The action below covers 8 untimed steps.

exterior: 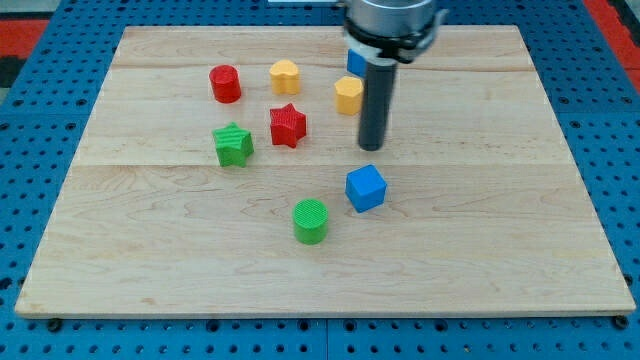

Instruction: Move green star downwards

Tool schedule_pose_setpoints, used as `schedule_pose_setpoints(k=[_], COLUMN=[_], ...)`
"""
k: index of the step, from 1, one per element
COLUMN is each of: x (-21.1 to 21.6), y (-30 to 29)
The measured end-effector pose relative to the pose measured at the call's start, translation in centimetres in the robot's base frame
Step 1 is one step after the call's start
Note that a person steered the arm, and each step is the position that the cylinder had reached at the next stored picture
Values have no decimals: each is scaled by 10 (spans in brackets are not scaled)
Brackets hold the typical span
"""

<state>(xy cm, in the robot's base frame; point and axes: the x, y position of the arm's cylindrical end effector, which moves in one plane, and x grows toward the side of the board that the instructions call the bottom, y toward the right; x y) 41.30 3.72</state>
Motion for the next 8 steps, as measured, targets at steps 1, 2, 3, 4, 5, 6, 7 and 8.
schedule_pose_setpoints(k=[1,2,3,4,5,6,7,8], x=[2,2,-18,-44,-43,-33,-5,10], y=[-40,-71,-95,-124,-169,-179,-167,-146])
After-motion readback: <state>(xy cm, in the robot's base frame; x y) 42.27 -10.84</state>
